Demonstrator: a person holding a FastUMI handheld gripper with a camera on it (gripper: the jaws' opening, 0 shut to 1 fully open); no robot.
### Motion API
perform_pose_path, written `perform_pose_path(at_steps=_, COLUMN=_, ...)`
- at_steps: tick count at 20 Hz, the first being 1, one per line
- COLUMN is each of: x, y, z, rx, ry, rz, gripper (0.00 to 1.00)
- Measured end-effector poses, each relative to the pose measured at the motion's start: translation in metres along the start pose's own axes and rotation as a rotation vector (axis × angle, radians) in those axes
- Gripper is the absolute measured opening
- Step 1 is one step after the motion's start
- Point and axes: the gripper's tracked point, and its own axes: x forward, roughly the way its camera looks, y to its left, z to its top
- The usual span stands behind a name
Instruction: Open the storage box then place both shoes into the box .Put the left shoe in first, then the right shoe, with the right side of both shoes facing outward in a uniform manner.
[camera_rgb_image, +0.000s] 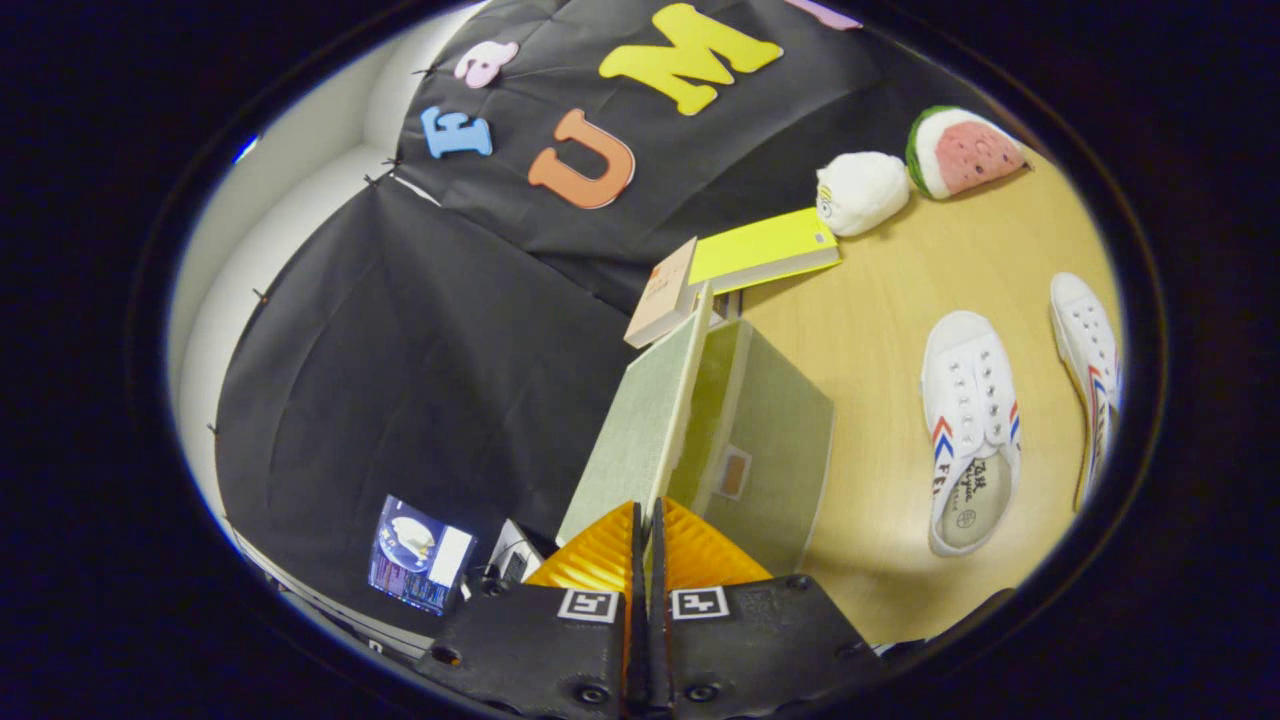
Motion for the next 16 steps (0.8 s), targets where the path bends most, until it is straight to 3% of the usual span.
perform_pose_path(at_steps=5, x=-0.002, y=0.07, z=0.033, rx=-0.12, ry=-0.048, rz=0.008, gripper=0.05)
perform_pose_path(at_steps=12, x=0.048, y=0.16, z=0.057, rx=-0.282, ry=-0.102, rz=-0.018, gripper=0.06)
perform_pose_path(at_steps=16, x=0.088, y=0.19, z=0.06, rx=-0.431, ry=-0.115, rz=-0.076, gripper=0.15)
